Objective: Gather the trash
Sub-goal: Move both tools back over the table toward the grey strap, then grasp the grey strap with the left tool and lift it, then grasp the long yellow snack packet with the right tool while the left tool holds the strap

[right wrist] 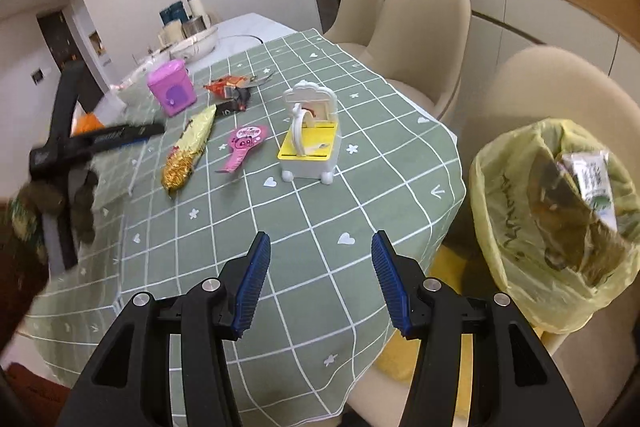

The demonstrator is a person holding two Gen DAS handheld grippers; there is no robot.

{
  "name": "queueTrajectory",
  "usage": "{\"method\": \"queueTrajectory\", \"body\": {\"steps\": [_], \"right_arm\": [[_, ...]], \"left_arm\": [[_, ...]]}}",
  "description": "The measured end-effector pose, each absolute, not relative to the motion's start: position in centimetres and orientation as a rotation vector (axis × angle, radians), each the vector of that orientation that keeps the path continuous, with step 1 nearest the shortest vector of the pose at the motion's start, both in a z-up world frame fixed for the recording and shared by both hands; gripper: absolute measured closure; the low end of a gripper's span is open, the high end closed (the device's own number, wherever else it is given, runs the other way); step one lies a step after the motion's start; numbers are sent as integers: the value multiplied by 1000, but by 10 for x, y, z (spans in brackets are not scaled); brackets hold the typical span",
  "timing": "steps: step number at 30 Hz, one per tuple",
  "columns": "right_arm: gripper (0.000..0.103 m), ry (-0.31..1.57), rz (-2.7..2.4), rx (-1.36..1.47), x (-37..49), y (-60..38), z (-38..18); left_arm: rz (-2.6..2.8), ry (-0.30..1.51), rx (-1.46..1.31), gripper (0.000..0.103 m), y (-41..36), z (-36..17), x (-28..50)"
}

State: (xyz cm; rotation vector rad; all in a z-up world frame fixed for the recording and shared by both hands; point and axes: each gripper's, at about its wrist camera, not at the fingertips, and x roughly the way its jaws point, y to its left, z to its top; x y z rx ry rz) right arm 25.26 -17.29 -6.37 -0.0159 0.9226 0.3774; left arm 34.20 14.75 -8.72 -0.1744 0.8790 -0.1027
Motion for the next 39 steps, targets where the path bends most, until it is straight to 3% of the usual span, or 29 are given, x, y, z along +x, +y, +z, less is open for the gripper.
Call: {"method": "queueTrajectory", "body": {"steps": [12,14,15,25,34,39], "right_arm": [[53,990,310,32,268,-177,-80],[53,985,299,25,271,-177,-82],[53,981,292,21,273,-177,-82],[53,993,395,15,290,-139,-83],[53,996,515,-16,292,-70,-84],[53,1004,625,-41,285,-28,-87]], "left_arm": [[-248,1041,45,52,106,-126,468],[-254,1048,46,72,104,-129,471],[-254,1043,26,73,106,-128,471],[-249,877,-342,75,158,-62,370],[-4,696,-543,74,243,-47,282],[117,755,-511,74,277,-55,257]]}}
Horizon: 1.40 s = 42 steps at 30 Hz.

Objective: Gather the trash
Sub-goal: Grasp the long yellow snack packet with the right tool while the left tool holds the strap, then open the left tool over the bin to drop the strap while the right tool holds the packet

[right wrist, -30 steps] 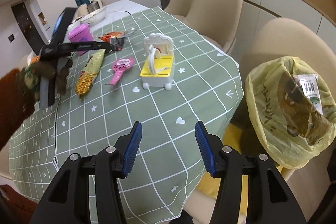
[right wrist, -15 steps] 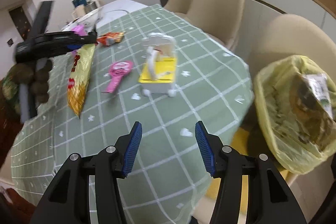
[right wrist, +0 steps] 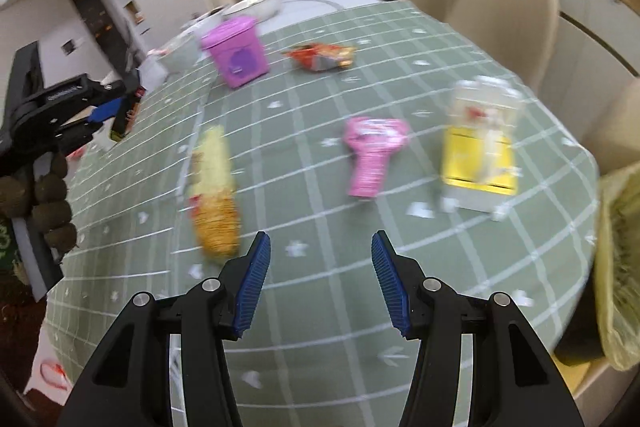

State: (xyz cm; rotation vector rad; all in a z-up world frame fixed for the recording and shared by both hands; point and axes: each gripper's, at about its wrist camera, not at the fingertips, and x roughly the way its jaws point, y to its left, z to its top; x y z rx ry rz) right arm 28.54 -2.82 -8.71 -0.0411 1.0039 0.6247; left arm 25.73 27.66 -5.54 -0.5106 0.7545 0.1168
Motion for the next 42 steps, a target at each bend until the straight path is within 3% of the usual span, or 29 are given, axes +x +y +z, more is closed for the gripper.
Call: {"method": "queueTrajectory", "body": {"steps": [7,15,17,21,30,42], "right_arm": [[53,951,757,-160,292,42,-84],[54,1009,801,-296,310,105,-115],[67,1014,804,-310,309,106,-119],[77,995,804,-224,300,84,-105],[77,927,697,-88,279,-2,-57],[77,780,486,-11,273,-149,4]], "left_arm": [[128,911,-495,74,284,-88,205],[130,921,-470,74,276,-90,167],[127,915,-452,73,276,-86,165],[121,909,-459,73,277,-83,165],[14,888,-354,73,226,-58,185],[-217,817,-245,73,100,-6,244]]}}
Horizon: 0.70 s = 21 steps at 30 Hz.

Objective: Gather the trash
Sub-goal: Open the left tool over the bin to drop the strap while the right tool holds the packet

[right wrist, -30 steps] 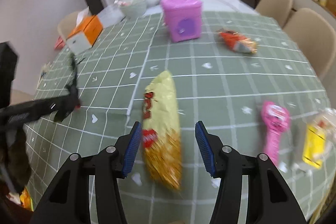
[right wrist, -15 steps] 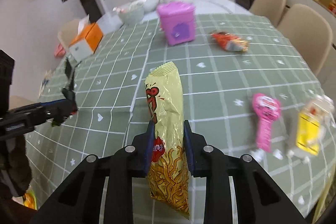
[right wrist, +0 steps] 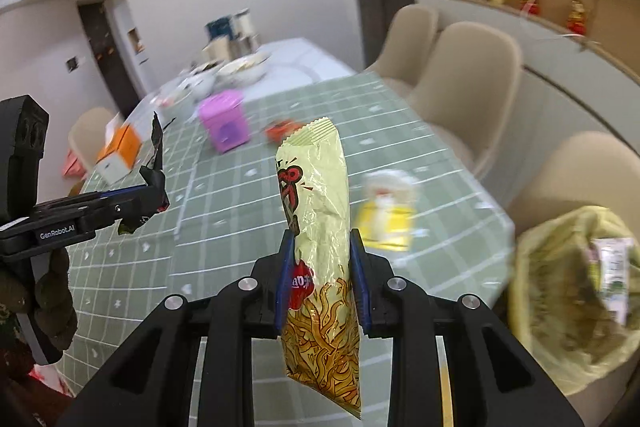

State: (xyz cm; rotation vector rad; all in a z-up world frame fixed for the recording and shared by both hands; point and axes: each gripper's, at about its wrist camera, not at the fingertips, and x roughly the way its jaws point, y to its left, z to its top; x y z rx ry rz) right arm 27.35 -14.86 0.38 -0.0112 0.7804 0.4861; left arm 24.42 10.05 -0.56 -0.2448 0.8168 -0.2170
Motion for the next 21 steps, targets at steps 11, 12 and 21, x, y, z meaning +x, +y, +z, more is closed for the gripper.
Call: {"method": "queueTrajectory", "body": {"steps": [11,12,21], "right_arm": [[77,629,281,10,277,-294,45],[77,617,264,16,278,-308,46],[77,571,174,45,287,-405,41]], "left_arm": [[-429,758,-160,73,-49,32,298],[-449,753,-153,73,-62,35,303],[-588,775,-150,73,-177,23,354]]}}
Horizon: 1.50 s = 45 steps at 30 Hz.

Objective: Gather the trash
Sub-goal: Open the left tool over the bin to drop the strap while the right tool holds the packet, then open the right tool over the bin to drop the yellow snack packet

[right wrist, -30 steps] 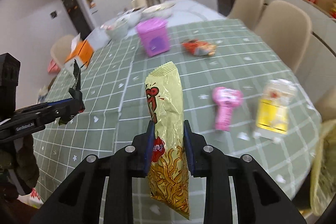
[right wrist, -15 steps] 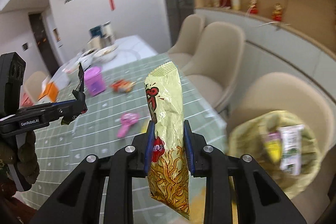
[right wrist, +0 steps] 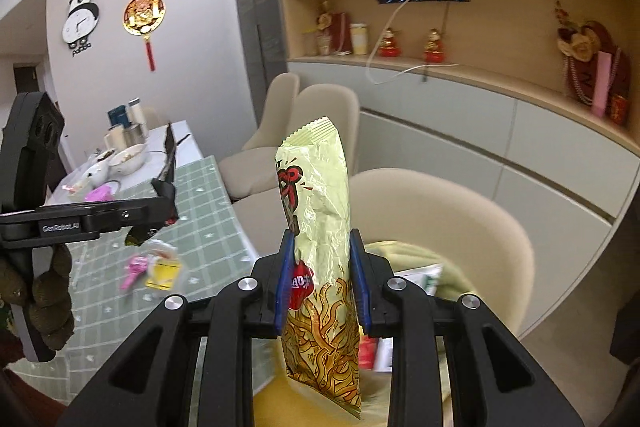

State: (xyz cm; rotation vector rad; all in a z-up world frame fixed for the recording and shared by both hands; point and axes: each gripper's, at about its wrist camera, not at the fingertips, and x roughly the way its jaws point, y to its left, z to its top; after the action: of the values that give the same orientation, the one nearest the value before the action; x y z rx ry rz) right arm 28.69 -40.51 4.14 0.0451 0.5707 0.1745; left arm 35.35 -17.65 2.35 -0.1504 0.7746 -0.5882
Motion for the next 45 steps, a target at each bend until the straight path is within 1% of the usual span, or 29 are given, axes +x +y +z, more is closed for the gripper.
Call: {"method": "queueTrajectory", "body": {"steps": [7,15,25,27,29,37,45], "right_arm": [[77,579,96,119,298,-466,26],[77,608,65,179,305,-500,8],[77,631,74,241,321,-520,-11],[77,634,79,252,323,-522,-14],[77,640,84,255,324,-521,-16],[77,693,129,267,337,-512,-31],[76,784,175,247,369,-483,-58]], "left_arm": [[-629,866,-142,73,-235,-14,383],[-660,980,-108,73,-277,-48,400],[-706,1036,-24,73,-322,-64,409],[-709,1053,-22,68,-324,-67,410],[-700,1061,-22,56,-325,-70,410],[-622,1047,-67,55,-296,-61,397],[-548,1007,-121,54,-252,-47,377]]}}
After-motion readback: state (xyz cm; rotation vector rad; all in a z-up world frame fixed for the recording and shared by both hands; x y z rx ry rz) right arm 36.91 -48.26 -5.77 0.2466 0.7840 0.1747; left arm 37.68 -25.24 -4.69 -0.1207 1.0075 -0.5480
